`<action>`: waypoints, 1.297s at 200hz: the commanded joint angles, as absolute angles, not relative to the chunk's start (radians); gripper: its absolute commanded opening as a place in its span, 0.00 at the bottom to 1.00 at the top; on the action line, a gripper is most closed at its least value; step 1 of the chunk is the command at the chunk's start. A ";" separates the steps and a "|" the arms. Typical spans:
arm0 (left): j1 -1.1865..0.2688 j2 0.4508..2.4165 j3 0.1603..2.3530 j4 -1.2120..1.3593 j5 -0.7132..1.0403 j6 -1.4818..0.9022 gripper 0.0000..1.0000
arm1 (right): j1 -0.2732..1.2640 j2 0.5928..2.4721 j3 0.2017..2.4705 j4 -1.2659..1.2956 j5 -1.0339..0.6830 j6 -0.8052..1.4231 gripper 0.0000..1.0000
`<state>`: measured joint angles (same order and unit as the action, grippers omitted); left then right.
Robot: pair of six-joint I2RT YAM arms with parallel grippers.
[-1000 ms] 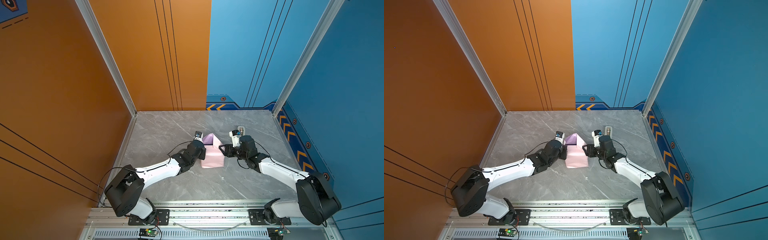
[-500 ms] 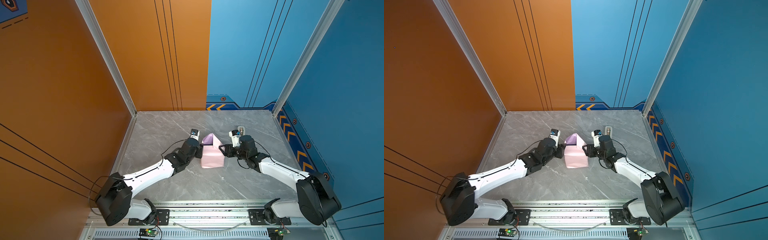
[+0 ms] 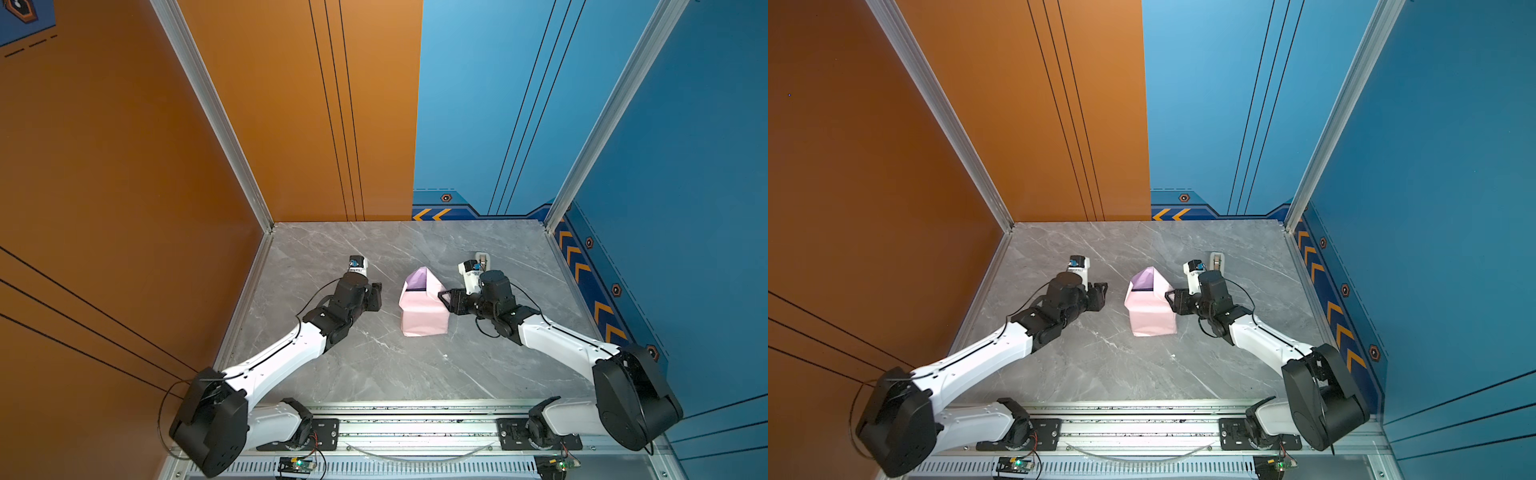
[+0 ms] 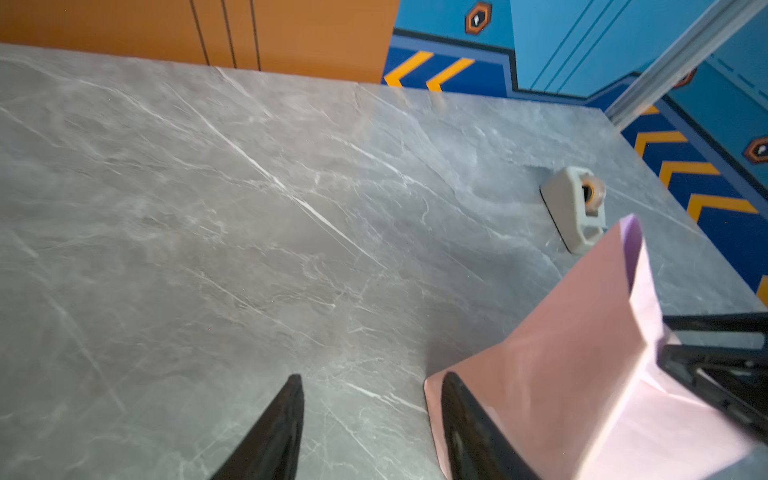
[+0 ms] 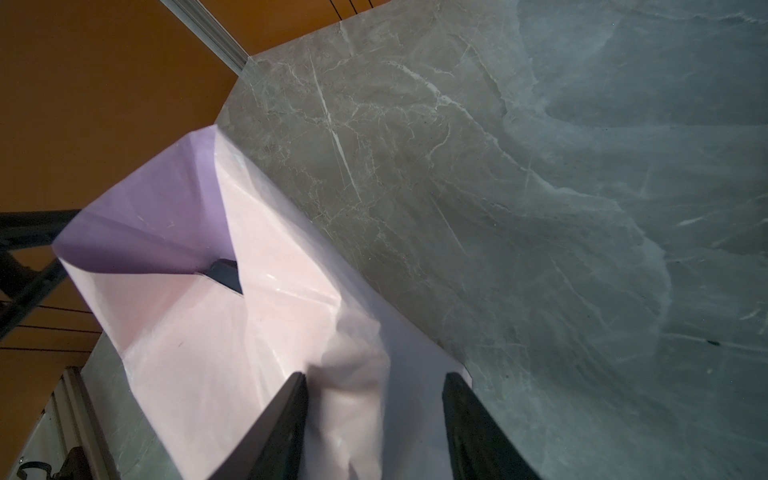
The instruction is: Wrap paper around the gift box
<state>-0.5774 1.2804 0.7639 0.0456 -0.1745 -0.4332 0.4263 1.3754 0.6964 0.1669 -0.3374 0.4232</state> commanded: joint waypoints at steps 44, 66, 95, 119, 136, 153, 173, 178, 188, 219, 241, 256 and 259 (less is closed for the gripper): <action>-0.663 1.435 0.778 0.272 -0.041 -0.515 0.51 | 0.422 1.389 0.654 0.024 -0.320 0.399 0.54; -0.677 1.448 0.775 0.282 -0.057 -0.519 0.51 | 0.421 1.383 0.648 0.023 -0.316 0.400 0.54; -0.688 1.461 0.774 0.306 -0.057 -0.528 0.51 | 0.421 1.382 0.640 0.028 -0.323 0.400 0.54; -0.689 1.471 0.787 0.310 -0.039 -0.524 0.51 | 0.421 1.379 0.634 0.030 -0.333 0.398 0.54; -0.689 1.477 0.787 0.307 -0.023 -0.509 0.51 | 0.419 1.378 0.633 0.028 -0.348 0.390 0.54; -0.677 1.488 0.785 0.289 0.012 -0.478 0.50 | 0.410 1.380 0.638 0.024 -0.379 0.384 0.54; -0.660 1.496 0.772 0.265 0.052 -0.425 0.48 | 0.407 1.381 0.647 0.021 -0.413 0.375 0.55; -0.657 1.499 0.769 0.255 0.064 -0.418 0.48 | 0.407 1.383 0.653 0.016 -0.421 0.372 0.55; -0.657 1.505 0.760 0.248 0.086 -0.407 0.47 | 0.408 1.386 0.667 0.009 -0.437 0.355 0.56; -0.667 1.523 0.741 0.219 0.085 -0.399 0.46 | 0.410 1.411 0.739 -0.029 -0.446 0.284 0.59; -0.672 1.527 0.739 0.210 0.082 -0.400 0.46 | 0.408 1.445 0.795 -0.057 -0.458 0.238 0.59; -0.678 1.526 0.739 0.209 0.082 -0.407 0.46 | 0.411 1.479 0.839 -0.080 -0.469 0.218 0.59; -0.678 1.526 0.739 0.209 0.081 -0.409 0.46 | 0.412 1.483 0.845 -0.084 -0.468 0.216 0.59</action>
